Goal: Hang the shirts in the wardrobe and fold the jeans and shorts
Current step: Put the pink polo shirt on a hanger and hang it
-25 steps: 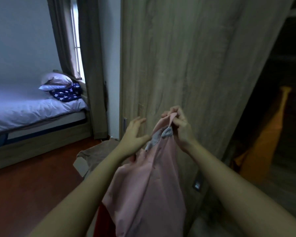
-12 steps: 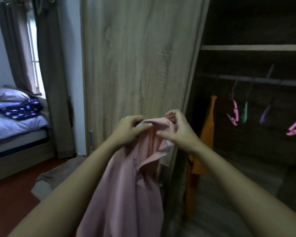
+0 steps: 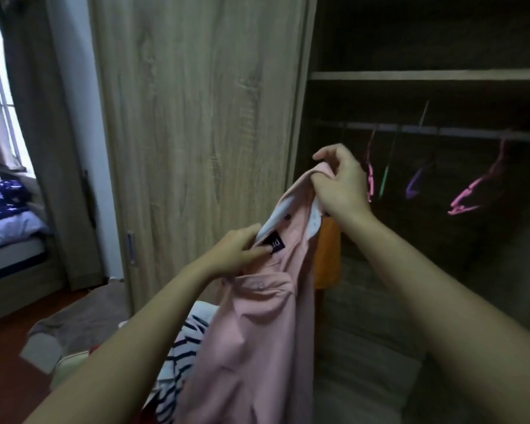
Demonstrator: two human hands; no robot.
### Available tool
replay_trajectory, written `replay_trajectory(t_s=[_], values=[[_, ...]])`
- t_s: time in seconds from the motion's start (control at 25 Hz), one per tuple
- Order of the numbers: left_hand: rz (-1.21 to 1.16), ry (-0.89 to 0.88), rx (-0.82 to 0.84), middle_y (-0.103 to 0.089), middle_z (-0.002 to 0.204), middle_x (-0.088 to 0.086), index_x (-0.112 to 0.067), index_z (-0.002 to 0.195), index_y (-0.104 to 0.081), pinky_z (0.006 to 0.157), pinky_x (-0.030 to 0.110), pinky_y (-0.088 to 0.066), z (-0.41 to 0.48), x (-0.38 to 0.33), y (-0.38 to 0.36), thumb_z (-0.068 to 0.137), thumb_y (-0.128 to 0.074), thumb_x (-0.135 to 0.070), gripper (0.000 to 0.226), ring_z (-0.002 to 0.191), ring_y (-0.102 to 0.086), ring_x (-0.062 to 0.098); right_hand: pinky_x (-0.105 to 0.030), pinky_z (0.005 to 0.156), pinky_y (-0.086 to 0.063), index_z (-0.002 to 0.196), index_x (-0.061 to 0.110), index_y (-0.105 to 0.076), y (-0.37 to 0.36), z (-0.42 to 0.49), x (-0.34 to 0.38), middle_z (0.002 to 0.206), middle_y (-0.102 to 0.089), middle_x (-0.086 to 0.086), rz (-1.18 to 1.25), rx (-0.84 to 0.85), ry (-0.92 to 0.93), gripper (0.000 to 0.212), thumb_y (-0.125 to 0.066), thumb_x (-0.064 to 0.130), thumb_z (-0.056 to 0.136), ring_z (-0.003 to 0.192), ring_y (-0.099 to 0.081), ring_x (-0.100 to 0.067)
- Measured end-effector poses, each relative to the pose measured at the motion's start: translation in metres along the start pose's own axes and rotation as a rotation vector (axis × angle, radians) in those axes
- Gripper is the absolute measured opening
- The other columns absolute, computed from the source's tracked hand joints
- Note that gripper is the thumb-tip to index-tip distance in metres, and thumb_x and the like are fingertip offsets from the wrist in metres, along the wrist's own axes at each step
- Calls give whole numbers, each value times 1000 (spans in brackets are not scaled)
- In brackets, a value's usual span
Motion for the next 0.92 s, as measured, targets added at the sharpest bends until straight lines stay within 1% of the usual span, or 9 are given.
replay_trajectory(t_s=[0.16,0.28,0.36,0.44,0.52,0.6,0.68,0.8,0.92], values=[[143,93,65,-43,76,-3,-20,76,-36,61,32,-27,6,13,-18,88,-62,-23,29,75,-45,22,-14,51,-43,64,31,-59,22,-9,-18,83,-56,14,-61,79,-13,43,-48,-6,81,77,-59,-7],[112,165,197,-50,84,1,-16,92,-34,58,29,-31,8,12,-43,82,-67,-17,35,77,-49,21,-14,30,-33,54,24,-58,44,-15,-22,82,-52,9,-12,19,-73,48,-42,-12,81,49,-56,0],[11,215,227,-58,90,3,-15,99,-43,61,26,-39,6,11,-61,77,-67,-19,32,81,-55,20,-14,37,-39,55,22,-58,71,-13,-15,85,-53,9,-43,-56,-99,46,-43,-11,83,60,-56,-1],[-48,279,69,-63,85,7,-13,89,-58,62,27,-40,7,6,-58,69,-55,-29,26,79,-57,23,-16,60,-46,59,23,-63,98,-15,-13,86,-52,9,-330,-21,-5,41,-49,-8,83,77,-53,-3],[-213,385,-147,-65,76,13,-10,78,-65,61,30,-47,16,4,-49,66,-45,-23,28,74,-61,27,-28,72,-48,75,23,-72,118,-22,-27,91,-50,4,-835,187,68,28,-57,1,82,86,-55,-15],[-358,483,-227,-68,76,18,-7,76,-67,68,41,-58,26,2,-47,62,-43,-17,30,76,-65,32,-34,80,-50,94,30,-74,132,-38,-58,101,-59,-2,-1105,417,-40,29,-61,9,79,97,-60,-26],[-359,530,-111,-68,79,17,-7,76,-66,72,42,-58,33,-12,-57,55,-44,-20,33,79,-65,32,-30,85,-48,104,33,-71,145,-59,-86,113,-67,-1,-1099,539,-268,31,-63,18,79,105,-62,-26],[-324,518,69,-63,77,12,-10,77,-62,61,33,-49,37,-33,-82,55,-54,-27,28,72,-60,28,-25,81,-47,100,29,-73,162,-78,-108,115,-69,1,-955,462,-442,26,-59,18,81,98,-64,-21],[-408,442,-24,-61,77,10,-8,82,-60,60,32,-46,53,-43,-95,68,-64,-20,18,70,-57,25,-26,77,-49,88,30,-75,182,-83,-114,104,-71,3,-966,349,-481,26,-59,12,79,90,-65,-19]])
Point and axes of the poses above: each hand's wrist, its own z-axis towards the middle knuckle, its own y-axis out of the back of the hand, x = y × z, the point moved 4 cm from there along z, towards the middle knuckle
